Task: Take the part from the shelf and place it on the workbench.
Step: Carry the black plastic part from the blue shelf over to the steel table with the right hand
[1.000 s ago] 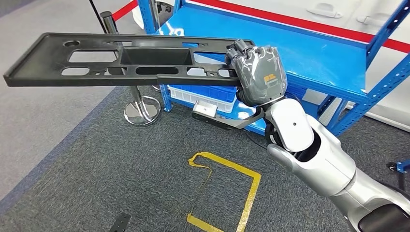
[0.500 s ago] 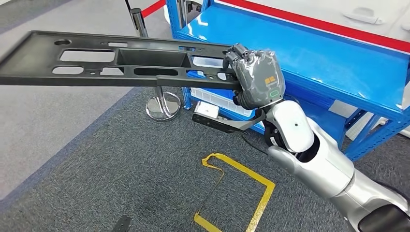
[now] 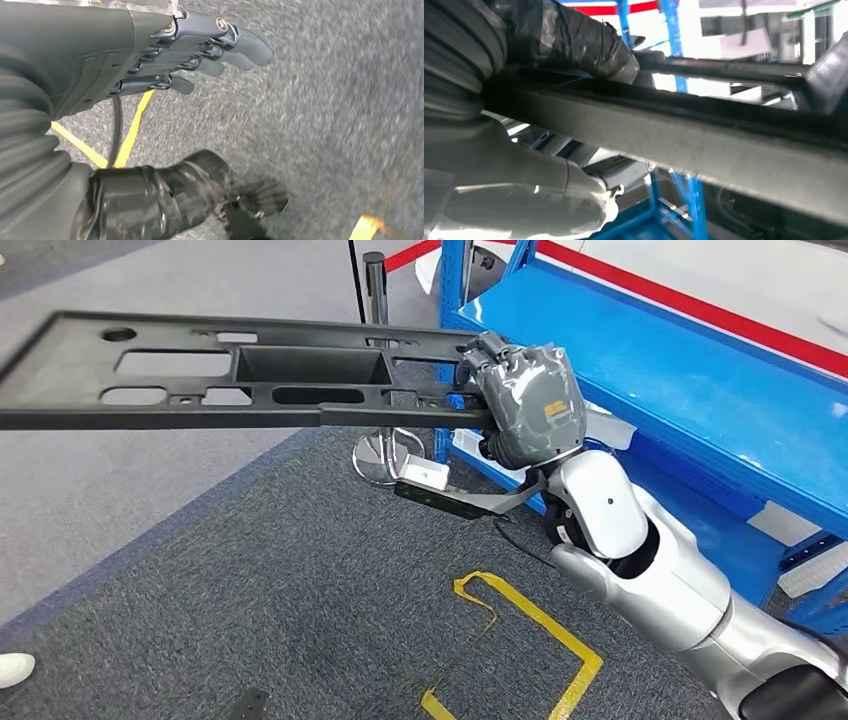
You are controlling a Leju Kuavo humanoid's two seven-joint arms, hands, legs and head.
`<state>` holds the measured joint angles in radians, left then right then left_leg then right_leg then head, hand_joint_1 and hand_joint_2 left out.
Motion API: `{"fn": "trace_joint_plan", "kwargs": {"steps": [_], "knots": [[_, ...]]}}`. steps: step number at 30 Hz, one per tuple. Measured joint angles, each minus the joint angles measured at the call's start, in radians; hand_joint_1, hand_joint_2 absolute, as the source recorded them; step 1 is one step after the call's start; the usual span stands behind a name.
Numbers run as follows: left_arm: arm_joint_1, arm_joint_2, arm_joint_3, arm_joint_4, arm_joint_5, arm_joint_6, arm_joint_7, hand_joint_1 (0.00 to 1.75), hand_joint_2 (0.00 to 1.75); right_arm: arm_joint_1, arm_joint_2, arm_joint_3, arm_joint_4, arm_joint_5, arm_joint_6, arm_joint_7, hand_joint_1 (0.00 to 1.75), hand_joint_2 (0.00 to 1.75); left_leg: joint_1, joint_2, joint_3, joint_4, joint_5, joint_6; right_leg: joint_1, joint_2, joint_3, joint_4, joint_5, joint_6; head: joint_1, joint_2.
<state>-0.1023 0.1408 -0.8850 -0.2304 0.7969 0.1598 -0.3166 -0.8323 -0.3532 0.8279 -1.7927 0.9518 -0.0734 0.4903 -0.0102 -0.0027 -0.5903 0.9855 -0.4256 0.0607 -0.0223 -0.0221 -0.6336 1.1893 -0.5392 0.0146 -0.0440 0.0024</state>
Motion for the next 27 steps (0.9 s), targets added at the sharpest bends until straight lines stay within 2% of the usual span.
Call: {"fn": "trace_joint_plan", "kwargs": {"steps": [2, 3, 4, 5, 6, 7, 8, 9, 11, 13, 14, 15, 17, 18, 19, 21, 22, 23, 24, 25, 27], "knots": [[-0.002, 0.000, 0.000, 0.000, 0.000, -0.004, 0.000, 0.00, 1.75, 0.004, 0.000, 0.000, 0.000, 0.000, 0.000, 0.000, 1.75, 1.75, -0.001, -0.022, 0.008, 0.006, -0.012, 0.004, 0.003, 0.018, -0.077, 0.102, -0.033, 0.003, 0.004, 0.000], [-0.002, 0.000, 0.000, 0.000, 0.000, -0.005, 0.000, 0.00, 1.75, 0.006, -0.001, 0.000, 0.000, 0.001, 0.000, 0.000, 1.75, 1.75, -0.002, -0.035, 0.015, 0.010, -0.020, 0.003, 0.003, 0.021, -0.102, 0.121, -0.034, 0.005, 0.006, 0.000], [0.000, 0.000, 0.000, 0.000, 0.000, -0.007, 0.000, 0.00, 1.75, 0.007, -0.001, 0.000, 0.000, 0.002, 0.000, 0.000, 1.75, 1.75, -0.001, -0.048, 0.024, 0.015, -0.030, 0.002, 0.002, 0.022, -0.105, 0.098, -0.013, 0.007, 0.005, 0.000], [0.001, 0.000, 0.000, 0.000, 0.001, -0.008, 0.000, 0.00, 1.75, 0.008, -0.001, 0.000, 0.000, 0.002, 0.000, 0.000, 1.75, 1.75, 0.000, -0.061, 0.034, 0.022, -0.041, -0.002, 0.001, 0.026, -0.093, 0.046, 0.025, 0.009, 0.006, 0.000], [0.003, 0.000, 0.000, 0.000, 0.003, -0.009, 0.001, 0.00, 1.75, 0.008, -0.001, 0.000, 0.000, 0.003, 0.000, 0.000, 1.75, 1.75, 0.002, -0.073, 0.039, 0.030, -0.053, -0.005, -0.002, 0.039, -0.079, -0.017, 0.077, 0.010, 0.007, 0.000], [0.003, 0.000, 0.000, 0.000, 0.007, -0.008, 0.003, 0.00, 1.75, 0.008, -0.002, 0.000, 0.001, 0.005, 0.000, 0.000, 1.75, 1.75, 0.004, -0.085, 0.041, 0.042, -0.064, -0.010, -0.004, 0.055, -0.068, -0.074, 0.113, 0.010, 0.007, 0.000], [0.002, 0.000, 0.000, 0.000, 0.012, -0.006, 0.006, 0.00, 1.75, 0.008, -0.002, 0.000, 0.001, 0.006, 0.000, 0.000, 1.75, 1.75, 0.006, -0.094, 0.035, 0.052, -0.073, -0.016, -0.004, 0.069, -0.064, -0.105, 0.139, 0.007, 0.007, 0.000], [0.001, 0.000, 0.000, 0.000, 0.016, -0.001, 0.010, 0.00, 1.75, 0.009, -0.002, 0.000, 0.001, 0.007, 0.000, 0.000, 1.75, 1.75, 0.008, -0.101, 0.028, 0.060, -0.080, -0.022, -0.003, 0.077, -0.065, -0.118, 0.149, 0.001, 0.006, 0.000], [0.001, 0.000, -0.001, 0.000, 0.022, 0.015, 0.020, 0.00, 1.75, 0.009, -0.001, 0.000, 0.000, 0.009, 0.000, 0.000, 1.75, 1.75, 0.012, -0.107, 0.024, 0.065, -0.088, -0.032, 0.001, 0.065, -0.059, -0.118, 0.143, -0.014, 0.005, 0.000], [0.004, -0.003, -0.001, 0.000, 0.022, 0.030, 0.029, 0.00, 1.75, 0.007, -0.001, 0.000, 0.000, 0.013, 0.000, 0.001, 1.75, 1.75, 0.013, -0.077, 0.013, 0.095, -0.095, -0.041, 0.000, 0.048, -0.039, -0.129, 0.136, -0.026, 0.000, 0.000], [0.002, -0.004, -0.001, 0.000, 0.023, 0.036, 0.033, 0.00, 1.75, 0.007, -0.001, 0.000, 0.000, 0.015, 0.001, 0.002, 1.75, 1.75, 0.014, -0.054, -0.012, 0.137, -0.105, -0.047, -0.001, 0.040, -0.027, -0.134, 0.132, -0.031, -0.003, 0.000], [0.000, -0.005, -0.002, 0.000, 0.023, 0.040, 0.034, 0.00, 1.75, 0.006, -0.001, 0.000, 0.000, 0.016, 0.001, 0.003, 1.75, 1.75, 0.015, -0.030, -0.046, 0.193, -0.117, -0.054, 0.001, 0.032, -0.019, -0.137, 0.127, -0.034, -0.008, 0.000], [-0.002, -0.005, -0.002, 0.000, 0.025, 0.044, 0.037, 0.00, 1.75, 0.006, -0.001, 0.000, 0.000, 0.016, 0.001, 0.003, 1.75, 1.75, 0.021, -0.012, -0.124, 0.292, -0.142, -0.064, 0.003, 0.017, -0.006, -0.138, 0.115, -0.036, -0.012, 0.000], [-0.002, -0.005, -0.002, 0.000, 0.026, 0.044, 0.037, 0.00, 1.75, 0.007, -0.001, 0.000, 0.000, 0.016, 0.001, 0.003, 1.75, 1.75, 0.023, -0.010, -0.147, 0.306, -0.137, -0.065, 0.003, 0.011, 0.002, -0.138, 0.108, -0.035, -0.013, 0.000], [0.000, -0.005, -0.002, 0.000, 0.027, 0.044, 0.038, 0.00, 1.75, 0.007, -0.001, 0.000, 0.000, 0.016, 0.001, 0.003, 1.75, 1.75, 0.023, -0.008, -0.153, 0.287, -0.113, -0.065, 0.003, 0.004, 0.012, -0.138, 0.101, -0.035, -0.014, 0.000], [0.001, -0.005, -0.002, 0.000, 0.027, 0.045, 0.039, 0.00, 1.75, 0.007, -0.001, 0.000, 0.000, 0.016, 0.001, 0.003, 1.75, 1.75, 0.022, -0.002, -0.120, 0.168, -0.023, -0.061, 0.003, -0.006, 0.034, -0.138, 0.085, -0.031, -0.014, 0.000], [0.001, -0.005, -0.002, 0.000, 0.027, 0.046, 0.039, 0.00, 1.75, 0.007, -0.001, 0.000, 0.000, 0.016, 0.001, 0.003, 1.75, 1.75, 0.018, 0.003, -0.099, 0.110, 0.007, -0.057, 0.004, -0.010, 0.043, -0.140, 0.080, -0.029, -0.013, 0.000], [0.000, -0.005, -0.002, 0.000, 0.026, 0.047, 0.040, 0.00, 1.75, 0.006, -0.001, 0.000, 0.000, 0.016, 0.001, 0.003, 1.75, 1.75, 0.013, 0.006, -0.083, 0.066, 0.021, -0.052, 0.004, -0.013, 0.047, -0.142, 0.076, -0.025, -0.013, 0.000], [-0.001, -0.004, -0.002, 0.000, 0.024, 0.049, 0.042, 0.00, 1.75, 0.006, -0.001, 0.000, 0.000, 0.016, 0.000, 0.003, 1.75, 1.75, 0.008, 0.008, -0.075, 0.045, 0.024, -0.046, 0.004, -0.016, 0.049, -0.144, 0.074, -0.020, -0.012, 0.000], [0.000, -0.004, -0.002, 0.000, 0.022, 0.052, 0.045, 0.00, 1.75, 0.007, -0.001, 0.000, 0.000, 0.017, 0.000, 0.004, 1.75, 1.75, 0.003, 0.007, -0.073, 0.041, 0.019, -0.040, 0.004, -0.017, 0.050, -0.147, 0.072, -0.014, -0.012, 0.000], [0.004, -0.002, -0.002, 0.000, 0.018, 0.057, 0.051, 0.00, 1.75, 0.009, -0.001, 0.000, -0.001, 0.018, 0.000, 0.005, 1.75, 1.75, 0.001, 0.003, -0.064, 0.028, 0.029, -0.029, 0.003, -0.016, 0.052, -0.147, 0.065, -0.002, -0.011, 0.000]]}}
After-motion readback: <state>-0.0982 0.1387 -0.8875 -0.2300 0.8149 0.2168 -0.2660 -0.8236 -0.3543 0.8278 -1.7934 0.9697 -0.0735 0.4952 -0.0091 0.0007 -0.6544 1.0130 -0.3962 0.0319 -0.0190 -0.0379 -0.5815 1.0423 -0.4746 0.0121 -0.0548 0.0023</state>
